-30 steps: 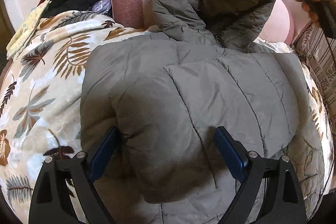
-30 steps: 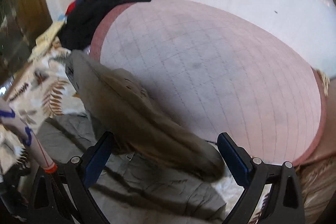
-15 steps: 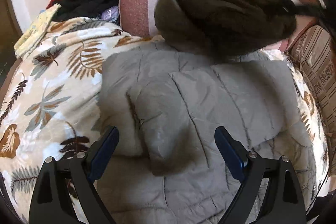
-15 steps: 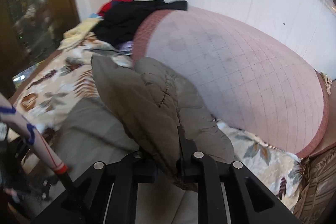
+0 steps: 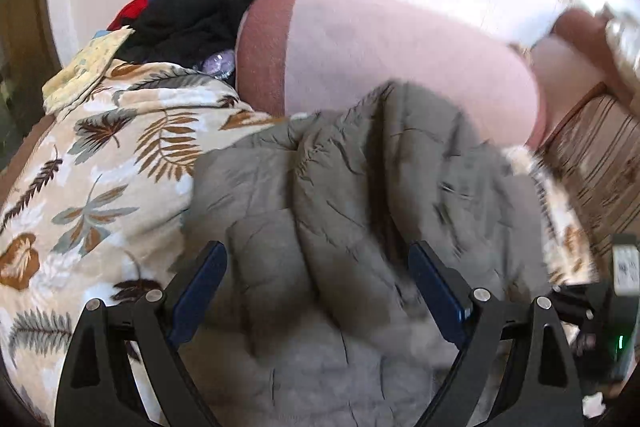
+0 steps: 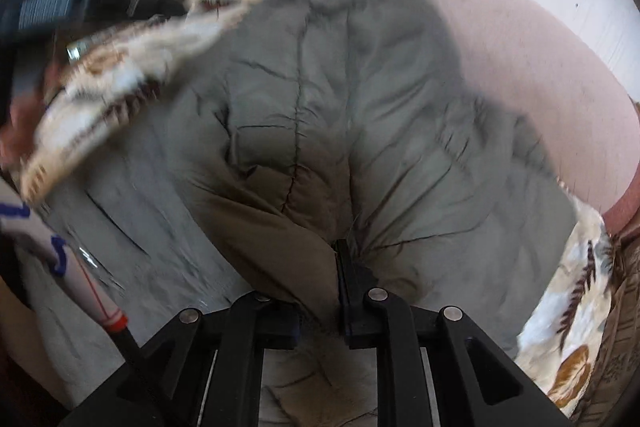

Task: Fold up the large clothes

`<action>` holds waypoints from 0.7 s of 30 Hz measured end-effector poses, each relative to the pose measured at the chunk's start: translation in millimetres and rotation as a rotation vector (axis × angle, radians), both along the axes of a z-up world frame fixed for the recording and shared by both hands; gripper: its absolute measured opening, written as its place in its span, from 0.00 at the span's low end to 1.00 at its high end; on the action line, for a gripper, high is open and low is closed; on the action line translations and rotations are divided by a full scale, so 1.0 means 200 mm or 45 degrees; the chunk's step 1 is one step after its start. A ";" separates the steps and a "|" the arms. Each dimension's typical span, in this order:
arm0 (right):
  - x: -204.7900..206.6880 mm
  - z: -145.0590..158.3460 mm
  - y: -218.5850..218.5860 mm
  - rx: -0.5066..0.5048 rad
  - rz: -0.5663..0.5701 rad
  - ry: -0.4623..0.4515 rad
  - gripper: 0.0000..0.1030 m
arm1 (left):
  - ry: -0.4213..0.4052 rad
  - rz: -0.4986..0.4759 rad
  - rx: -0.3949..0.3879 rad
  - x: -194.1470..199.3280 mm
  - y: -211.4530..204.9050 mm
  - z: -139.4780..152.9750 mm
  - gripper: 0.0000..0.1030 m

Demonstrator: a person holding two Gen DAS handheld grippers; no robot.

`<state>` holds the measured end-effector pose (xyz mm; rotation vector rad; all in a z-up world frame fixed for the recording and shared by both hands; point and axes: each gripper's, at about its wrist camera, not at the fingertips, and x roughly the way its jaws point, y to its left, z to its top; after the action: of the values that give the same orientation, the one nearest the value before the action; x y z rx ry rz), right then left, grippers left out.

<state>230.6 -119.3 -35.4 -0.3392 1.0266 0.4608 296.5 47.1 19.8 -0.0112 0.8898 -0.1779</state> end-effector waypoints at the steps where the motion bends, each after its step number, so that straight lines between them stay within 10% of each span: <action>1: 0.01 -0.04 0.00 -0.007 -0.007 0.000 0.15 | 0.022 -0.006 0.043 0.04 -0.04 -0.05 0.89; 6: 0.04 -0.14 -0.02 -0.004 -0.013 -0.015 0.15 | 0.160 -0.030 0.258 0.13 -0.18 -0.39 0.89; 11: 0.04 -0.18 -0.05 0.006 -0.029 -0.066 0.23 | 0.126 -0.057 0.278 0.08 -0.19 -0.41 0.84; 14: 0.01 -0.13 -0.05 -0.032 -0.012 -0.109 0.48 | 0.133 -0.090 0.255 0.07 -0.19 -0.39 0.55; 16: -0.05 -0.06 -0.03 -0.044 0.010 -0.154 0.90 | 0.123 -0.122 0.281 0.04 -0.22 -0.38 0.37; 21: -0.13 0.09 -0.11 0.012 -0.048 -0.191 0.92 | 0.129 -0.127 0.231 0.03 -0.22 -0.38 0.20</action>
<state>205.1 -141.6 -17.6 -0.3399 0.8834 0.4001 303.5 2.2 -55.4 0.1947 1.0060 -0.1900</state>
